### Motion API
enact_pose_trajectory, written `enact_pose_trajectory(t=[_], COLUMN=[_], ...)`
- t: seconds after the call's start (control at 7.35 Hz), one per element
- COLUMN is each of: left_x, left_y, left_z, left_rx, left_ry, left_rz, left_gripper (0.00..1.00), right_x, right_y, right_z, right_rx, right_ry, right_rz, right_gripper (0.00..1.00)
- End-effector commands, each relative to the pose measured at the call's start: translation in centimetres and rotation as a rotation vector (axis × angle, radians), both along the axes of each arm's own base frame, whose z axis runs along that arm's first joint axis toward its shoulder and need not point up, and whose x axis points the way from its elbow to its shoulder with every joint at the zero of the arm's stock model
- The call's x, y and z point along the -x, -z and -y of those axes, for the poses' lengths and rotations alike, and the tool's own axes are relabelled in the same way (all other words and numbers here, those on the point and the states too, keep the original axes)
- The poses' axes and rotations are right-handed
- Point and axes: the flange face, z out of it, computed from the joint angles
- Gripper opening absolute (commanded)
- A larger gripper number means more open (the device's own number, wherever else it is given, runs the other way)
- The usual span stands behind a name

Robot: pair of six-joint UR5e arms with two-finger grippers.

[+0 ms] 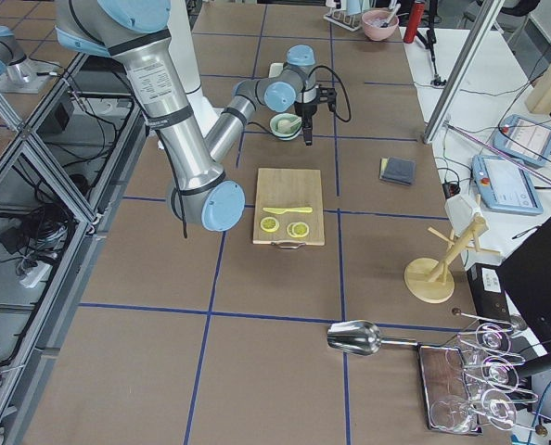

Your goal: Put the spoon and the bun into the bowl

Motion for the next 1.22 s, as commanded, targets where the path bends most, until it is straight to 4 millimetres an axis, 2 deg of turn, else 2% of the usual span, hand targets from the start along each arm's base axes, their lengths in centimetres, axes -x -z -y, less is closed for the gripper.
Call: enact_pose_trajectory(t=[0.0,0.14,0.27,0.41,0.54,0.68,0.82,0.95,1.09], left_x=[9.2,11.4,12.4,12.0,11.8,11.9,11.9,11.5,11.5], left_y=[-9.3,-12.5,-15.9,-18.1,-19.4,-19.7,-20.7,-22.2,-22.9], left_z=[-1.1,-1.7,-4.0,-6.0,-7.4,-7.6,-8.5,-9.8,-10.6], left_rx=[0.014,0.039,0.094,0.13,0.157,0.162,0.191,0.225,0.241], left_ry=[-0.077,-0.093,-0.084,-0.094,-0.098,-0.096,-0.088,-0.092,-0.092], left_rz=[0.039,0.049,0.044,-0.012,-0.043,-0.044,-0.048,-0.096,-0.106], left_gripper=[1.0,1.0,1.0,1.0,1.0,1.0,1.0,1.0,1.0], right_x=[-9.7,-13.4,-17.1,-20.7,-24.6,-29.2,-33.1,-36.7,-38.0], right_y=[-6.7,-9.5,-12.6,-15.9,-20.0,-24.1,-27.6,-30.3,-33.1], right_z=[4.3,5.1,5.9,6.9,7.7,9.1,10.0,10.3,9.4], right_rx=[-0.036,-0.058,-0.053,-0.064,-0.069,-0.057,-0.068,-0.068,-0.015], right_ry=[0.085,0.123,0.152,0.186,0.234,0.257,0.282,0.278,0.258], right_rz=[-0.058,-0.078,-0.085,-0.102,-0.111,-0.075,-0.061,-0.07,-0.049], right_gripper=[1.0,1.0,1.0,1.0,1.0,1.0,1.0,1.0,1.0])
